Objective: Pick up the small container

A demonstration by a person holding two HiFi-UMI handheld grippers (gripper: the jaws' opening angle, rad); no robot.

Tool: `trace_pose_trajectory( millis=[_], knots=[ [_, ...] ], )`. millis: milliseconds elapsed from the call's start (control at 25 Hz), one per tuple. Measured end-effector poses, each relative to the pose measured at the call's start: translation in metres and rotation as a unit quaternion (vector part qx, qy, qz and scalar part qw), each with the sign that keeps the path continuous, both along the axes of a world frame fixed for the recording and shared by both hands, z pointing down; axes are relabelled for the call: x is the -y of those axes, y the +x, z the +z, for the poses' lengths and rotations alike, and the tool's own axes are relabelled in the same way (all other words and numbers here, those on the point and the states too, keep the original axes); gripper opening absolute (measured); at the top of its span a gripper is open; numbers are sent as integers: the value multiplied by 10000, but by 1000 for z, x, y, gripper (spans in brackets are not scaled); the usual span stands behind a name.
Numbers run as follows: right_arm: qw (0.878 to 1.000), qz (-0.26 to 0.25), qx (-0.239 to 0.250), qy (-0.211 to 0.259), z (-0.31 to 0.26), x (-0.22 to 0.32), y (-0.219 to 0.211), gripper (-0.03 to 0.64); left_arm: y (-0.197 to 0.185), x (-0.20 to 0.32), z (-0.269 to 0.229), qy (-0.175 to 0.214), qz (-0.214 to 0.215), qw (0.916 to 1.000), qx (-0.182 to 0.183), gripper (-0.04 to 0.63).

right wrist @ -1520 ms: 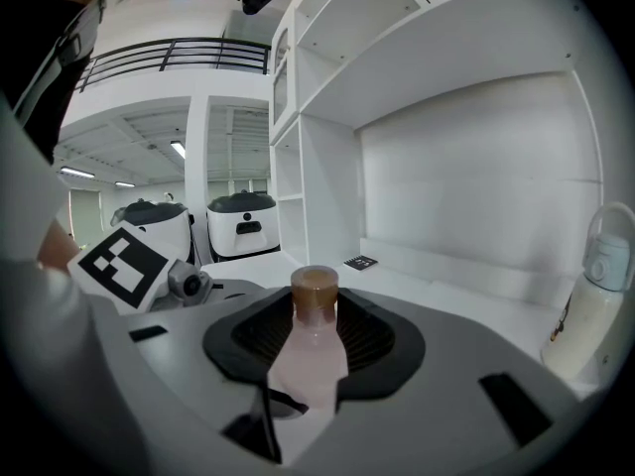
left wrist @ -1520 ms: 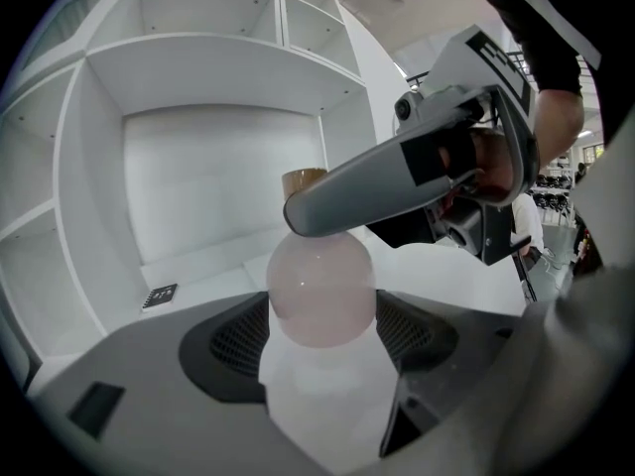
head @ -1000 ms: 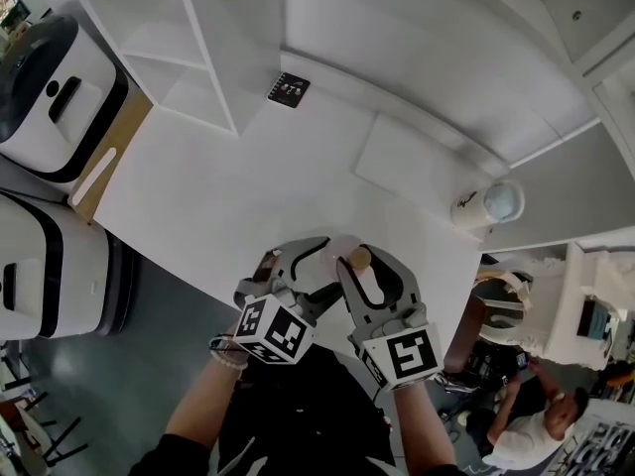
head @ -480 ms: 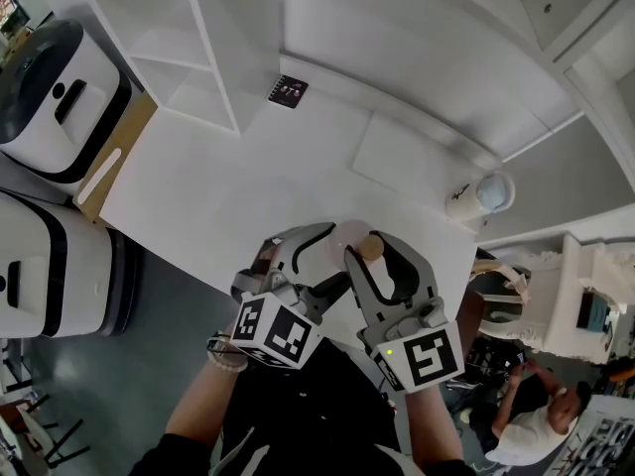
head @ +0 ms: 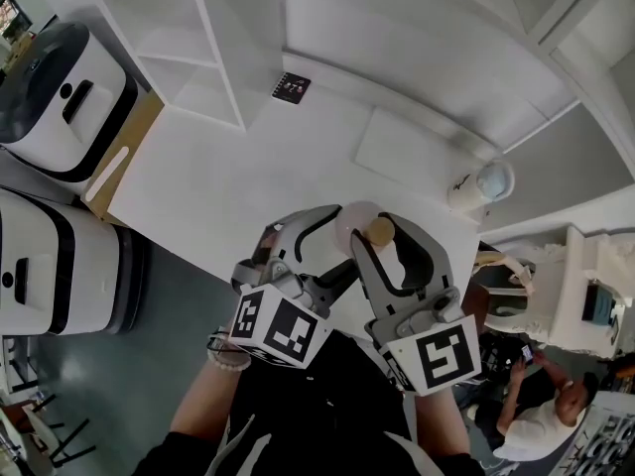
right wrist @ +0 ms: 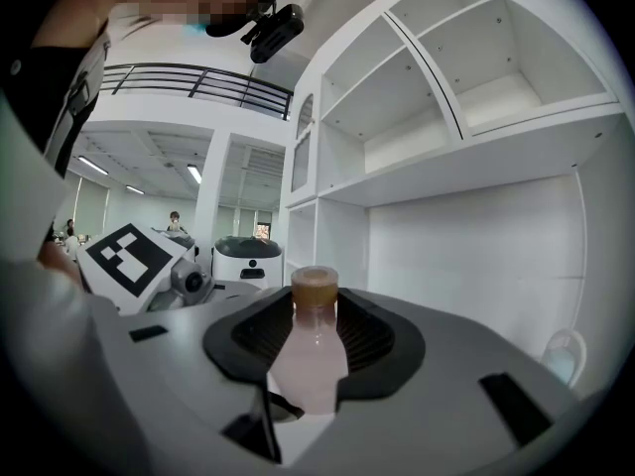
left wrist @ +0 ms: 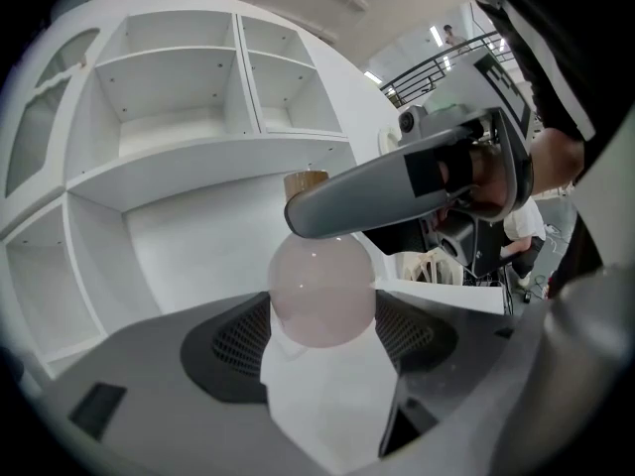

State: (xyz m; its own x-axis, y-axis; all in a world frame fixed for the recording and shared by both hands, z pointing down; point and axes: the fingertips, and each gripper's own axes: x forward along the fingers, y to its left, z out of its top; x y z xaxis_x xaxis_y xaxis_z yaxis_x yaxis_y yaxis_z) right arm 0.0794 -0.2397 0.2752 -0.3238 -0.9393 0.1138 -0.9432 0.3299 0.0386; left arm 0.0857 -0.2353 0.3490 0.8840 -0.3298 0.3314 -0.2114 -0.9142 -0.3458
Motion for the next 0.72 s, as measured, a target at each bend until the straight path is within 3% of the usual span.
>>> trace_pose_trajectory(
  millis=[720],
  knots=[
    [9995,-71,-128,295,-33,-13,-3,141,-1,-11,-35,171,-86,9997,-153,333]
  ],
)
